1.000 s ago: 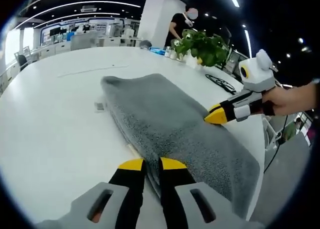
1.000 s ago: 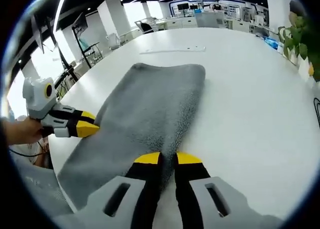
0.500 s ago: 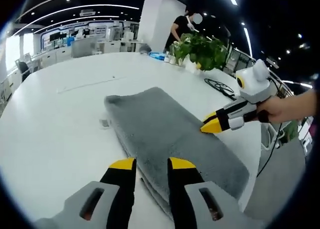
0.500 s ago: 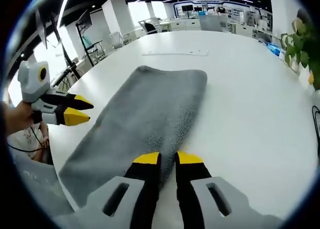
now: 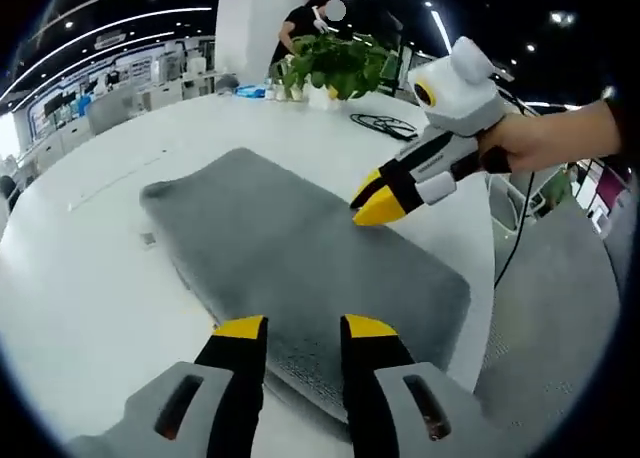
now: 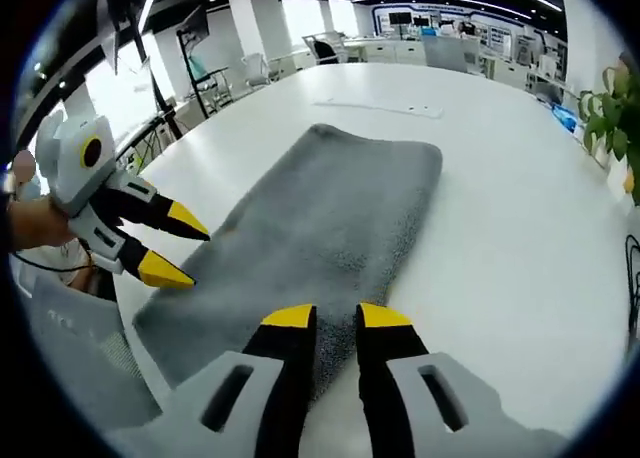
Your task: Fold the towel on the table until its edges align and the towel forms a compact rectangular stack.
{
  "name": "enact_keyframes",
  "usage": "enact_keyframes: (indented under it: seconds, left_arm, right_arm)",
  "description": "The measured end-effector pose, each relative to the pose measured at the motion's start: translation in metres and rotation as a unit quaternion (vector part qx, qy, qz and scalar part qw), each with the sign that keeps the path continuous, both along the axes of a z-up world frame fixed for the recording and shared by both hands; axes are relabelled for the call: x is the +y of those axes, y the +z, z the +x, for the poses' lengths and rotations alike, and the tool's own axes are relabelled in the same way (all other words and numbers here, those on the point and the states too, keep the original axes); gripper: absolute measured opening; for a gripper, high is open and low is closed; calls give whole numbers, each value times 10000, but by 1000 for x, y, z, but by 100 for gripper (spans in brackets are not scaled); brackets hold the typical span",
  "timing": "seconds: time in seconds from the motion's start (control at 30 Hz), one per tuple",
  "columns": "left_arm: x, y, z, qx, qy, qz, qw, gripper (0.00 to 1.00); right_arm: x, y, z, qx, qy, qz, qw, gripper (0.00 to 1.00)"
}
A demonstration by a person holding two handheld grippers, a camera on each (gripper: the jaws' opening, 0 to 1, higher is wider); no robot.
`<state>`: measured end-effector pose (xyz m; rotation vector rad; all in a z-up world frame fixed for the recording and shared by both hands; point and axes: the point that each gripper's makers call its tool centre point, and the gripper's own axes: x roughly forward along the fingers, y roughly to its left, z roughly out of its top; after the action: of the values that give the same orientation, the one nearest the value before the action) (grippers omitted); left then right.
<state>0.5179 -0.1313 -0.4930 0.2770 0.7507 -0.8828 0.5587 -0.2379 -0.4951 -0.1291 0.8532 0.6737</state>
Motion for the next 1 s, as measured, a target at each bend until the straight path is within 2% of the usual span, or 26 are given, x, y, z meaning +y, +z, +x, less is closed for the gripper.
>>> enact_keyframes:
  seconds: [0.03,0.17,0.23,0.37,0.43,0.57,0.6,0.73,0.8,0.9,1.0]
  left_arm:
    - [1,-5,-1,13,-30,14,10000,30]
    - [-1,-5,-11,-25,-190,195,9996,32]
    - [2,-8,-12,-41,-192,194,9996,33]
    - [3,-3,-18,-86,-179,234,9995,33]
    - [4,-4,-19,-140,-245,279,9992,33]
    - [2,-5,-28,-168,-459,367,9981,34]
    - [-2,-4,-35,-206,-666,396,9968,34]
    - [-18,2,-60,-286,-1060,456,9929,35]
    - [-27,1,-72,-307,-1410,399,9887,34]
    - [-32,-2,-81,-276,-1609,405,9858,34]
    - [-35,-3,-88,-351,-1915,502,9796,34]
  right_arm:
    - [0,-3,-1,-2,64,-27,10000,15]
    - [4,-2,-19,-30,249,-169,9995,18]
    - [2,-8,-20,-16,332,-208,9992,19]
    - [5,-7,-34,-44,638,-377,9972,21]
    - [6,-1,-42,-124,844,-477,9952,22]
    - [9,-4,-54,-176,1207,-639,9905,23]
    - [9,-5,-57,-199,1277,-701,9891,23]
    - [14,0,-75,-249,1518,-762,9852,23]
    - [17,-1,-82,-355,1798,-802,9798,21]
    - [21,2,-95,-430,2079,-897,9731,20]
    - [22,-1,-105,-371,2151,-830,9724,20]
